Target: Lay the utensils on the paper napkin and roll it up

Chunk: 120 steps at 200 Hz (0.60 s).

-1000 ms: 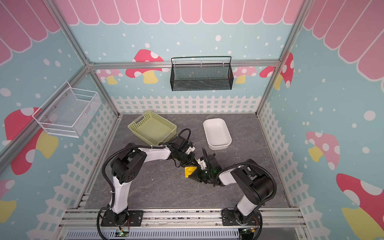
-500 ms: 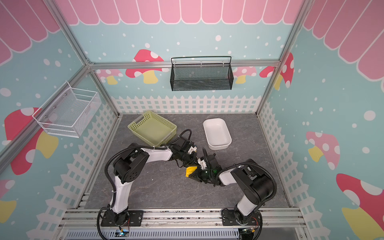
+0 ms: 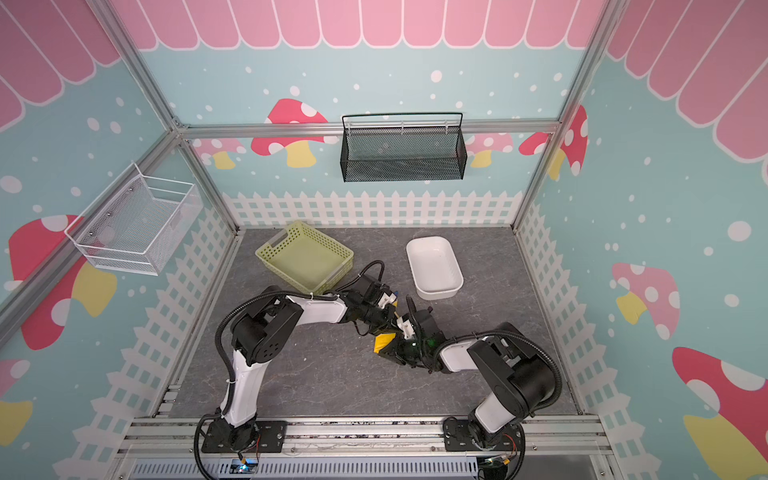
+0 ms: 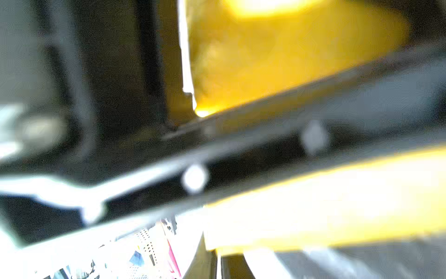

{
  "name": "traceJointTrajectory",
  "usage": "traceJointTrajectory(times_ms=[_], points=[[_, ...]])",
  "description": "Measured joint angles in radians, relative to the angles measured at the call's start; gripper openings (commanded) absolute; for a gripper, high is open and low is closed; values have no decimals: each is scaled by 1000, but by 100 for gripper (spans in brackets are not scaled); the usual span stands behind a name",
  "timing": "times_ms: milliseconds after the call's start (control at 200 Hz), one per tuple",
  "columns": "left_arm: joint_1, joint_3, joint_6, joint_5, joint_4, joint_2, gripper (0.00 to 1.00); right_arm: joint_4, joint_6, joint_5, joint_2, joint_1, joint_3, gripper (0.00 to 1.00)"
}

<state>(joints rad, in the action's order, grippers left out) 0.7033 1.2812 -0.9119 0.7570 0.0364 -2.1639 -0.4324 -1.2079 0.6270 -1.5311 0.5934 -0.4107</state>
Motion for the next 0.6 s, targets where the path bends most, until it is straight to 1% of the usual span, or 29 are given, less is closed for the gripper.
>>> traceJointTrajectory(times_ms=[130,240,385,600], points=[[0,-2,0,1,-6,0,2,60,3,-15,93,-4,-10,9],[0,-2,0,4,-9,-2,2,101,8,-27,123,-11,-42,9],[0,-3,2,4,-12,-3,3,150,31,-44,108,-19,-102,9],[0,-5,3,5,-16,-3,3,186,65,-63,24,-31,-135,9]])
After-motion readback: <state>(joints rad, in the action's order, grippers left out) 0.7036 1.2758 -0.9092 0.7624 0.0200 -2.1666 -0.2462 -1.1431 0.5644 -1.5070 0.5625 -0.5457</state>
